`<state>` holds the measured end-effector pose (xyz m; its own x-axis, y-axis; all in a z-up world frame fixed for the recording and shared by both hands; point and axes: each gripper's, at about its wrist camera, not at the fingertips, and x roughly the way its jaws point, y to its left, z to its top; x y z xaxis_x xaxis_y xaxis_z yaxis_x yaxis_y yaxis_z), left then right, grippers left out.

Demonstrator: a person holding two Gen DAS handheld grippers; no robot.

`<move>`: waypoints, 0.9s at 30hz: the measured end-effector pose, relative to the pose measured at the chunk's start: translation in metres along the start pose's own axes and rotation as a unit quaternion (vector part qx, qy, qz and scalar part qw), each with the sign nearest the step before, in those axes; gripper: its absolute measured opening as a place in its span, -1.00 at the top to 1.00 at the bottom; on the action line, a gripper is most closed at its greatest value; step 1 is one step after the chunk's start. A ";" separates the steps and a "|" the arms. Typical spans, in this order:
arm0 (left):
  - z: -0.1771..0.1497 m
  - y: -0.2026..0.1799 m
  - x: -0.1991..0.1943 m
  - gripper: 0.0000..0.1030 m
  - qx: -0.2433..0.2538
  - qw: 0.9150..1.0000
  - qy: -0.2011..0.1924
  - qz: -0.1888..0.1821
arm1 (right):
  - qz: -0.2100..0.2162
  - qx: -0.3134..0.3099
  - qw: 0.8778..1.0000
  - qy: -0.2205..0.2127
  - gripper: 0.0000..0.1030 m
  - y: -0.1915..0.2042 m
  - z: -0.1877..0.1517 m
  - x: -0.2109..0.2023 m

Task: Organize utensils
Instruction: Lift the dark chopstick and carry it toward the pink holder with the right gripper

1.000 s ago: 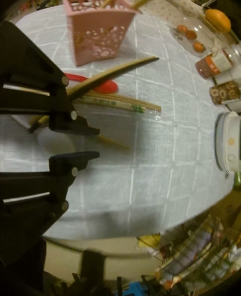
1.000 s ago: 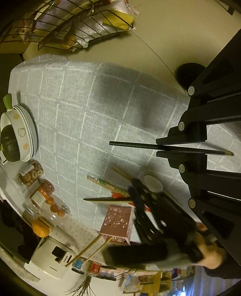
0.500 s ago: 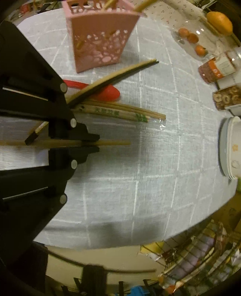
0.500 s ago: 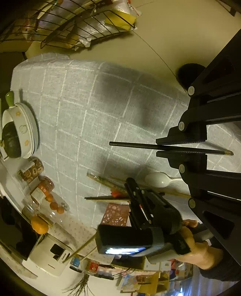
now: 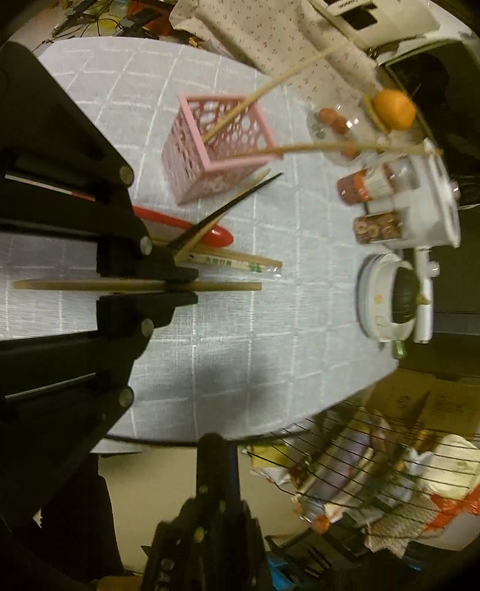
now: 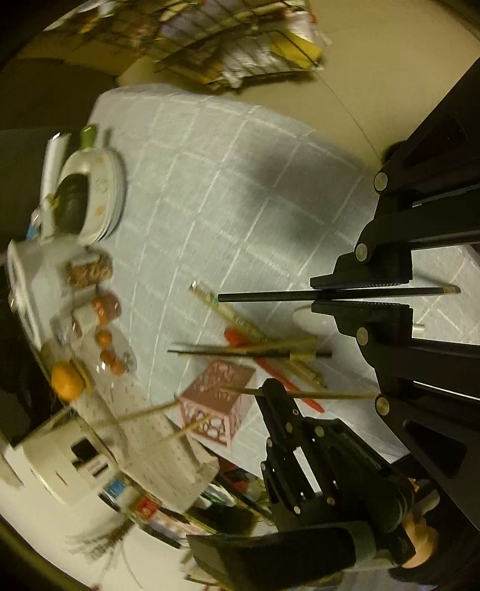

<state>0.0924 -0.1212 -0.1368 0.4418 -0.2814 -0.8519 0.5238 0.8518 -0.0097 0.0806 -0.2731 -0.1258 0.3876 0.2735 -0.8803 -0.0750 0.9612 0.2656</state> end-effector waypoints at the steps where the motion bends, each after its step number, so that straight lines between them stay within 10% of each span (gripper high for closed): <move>1: -0.001 0.001 -0.007 0.88 -0.001 1.000 -0.009 -0.002 | -0.001 -0.006 1.000 -0.004 0.89 0.004 0.000 -0.002; 27: 0.002 0.055 -0.133 0.87 -0.047 0.984 -0.173 0.012 | -0.017 -0.117 0.986 -0.116 0.89 0.110 0.029 -0.053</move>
<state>0.0637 -0.0381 -0.0226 0.6835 -0.3805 -0.6230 0.4482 0.8923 -0.0533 0.0780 -0.1829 -0.0386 0.5912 0.2521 -0.7661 -0.2589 0.9589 0.1157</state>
